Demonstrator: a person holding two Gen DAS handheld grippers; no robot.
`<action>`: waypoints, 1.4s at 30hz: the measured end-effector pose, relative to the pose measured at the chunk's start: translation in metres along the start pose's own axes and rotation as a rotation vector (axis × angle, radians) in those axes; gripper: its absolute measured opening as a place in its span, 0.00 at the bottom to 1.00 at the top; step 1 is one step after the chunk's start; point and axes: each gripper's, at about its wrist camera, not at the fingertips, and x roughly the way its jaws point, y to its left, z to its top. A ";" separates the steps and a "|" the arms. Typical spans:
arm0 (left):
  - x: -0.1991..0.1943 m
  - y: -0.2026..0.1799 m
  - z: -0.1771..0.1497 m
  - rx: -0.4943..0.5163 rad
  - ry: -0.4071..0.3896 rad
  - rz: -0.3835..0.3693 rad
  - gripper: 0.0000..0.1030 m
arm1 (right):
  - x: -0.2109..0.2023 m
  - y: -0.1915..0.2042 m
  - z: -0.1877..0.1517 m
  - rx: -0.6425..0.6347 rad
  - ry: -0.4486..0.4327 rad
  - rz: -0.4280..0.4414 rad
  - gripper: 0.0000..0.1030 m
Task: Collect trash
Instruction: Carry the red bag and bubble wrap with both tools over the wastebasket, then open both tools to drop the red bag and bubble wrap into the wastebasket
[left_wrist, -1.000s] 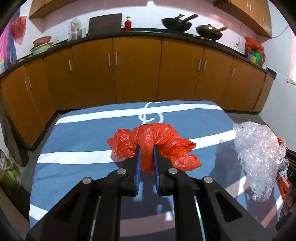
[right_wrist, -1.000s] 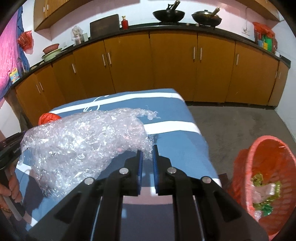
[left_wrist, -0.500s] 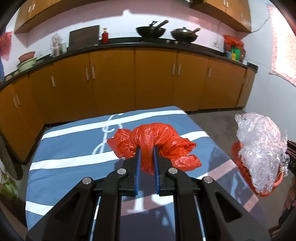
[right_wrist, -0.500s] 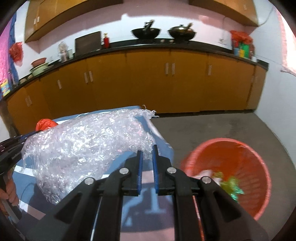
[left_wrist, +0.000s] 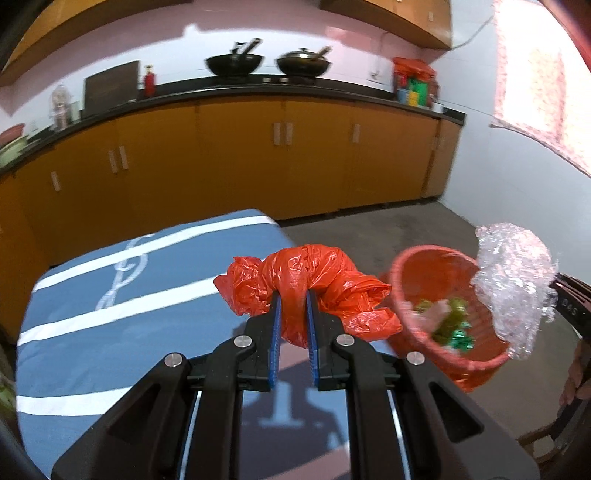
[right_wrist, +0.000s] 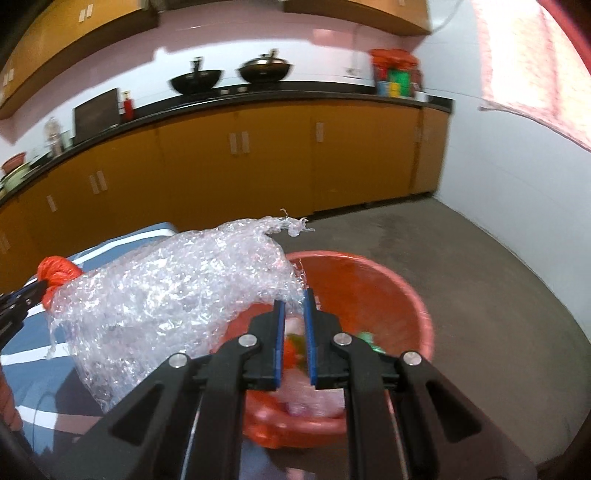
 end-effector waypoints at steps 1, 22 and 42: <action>0.001 -0.009 0.001 0.008 0.002 -0.019 0.12 | -0.001 -0.013 -0.002 0.014 0.001 -0.024 0.11; 0.025 -0.099 -0.005 0.130 0.048 -0.169 0.12 | 0.024 -0.085 -0.022 0.090 0.058 -0.139 0.11; 0.074 -0.138 -0.004 0.199 0.097 -0.207 0.12 | 0.066 -0.084 -0.014 0.051 0.084 -0.199 0.11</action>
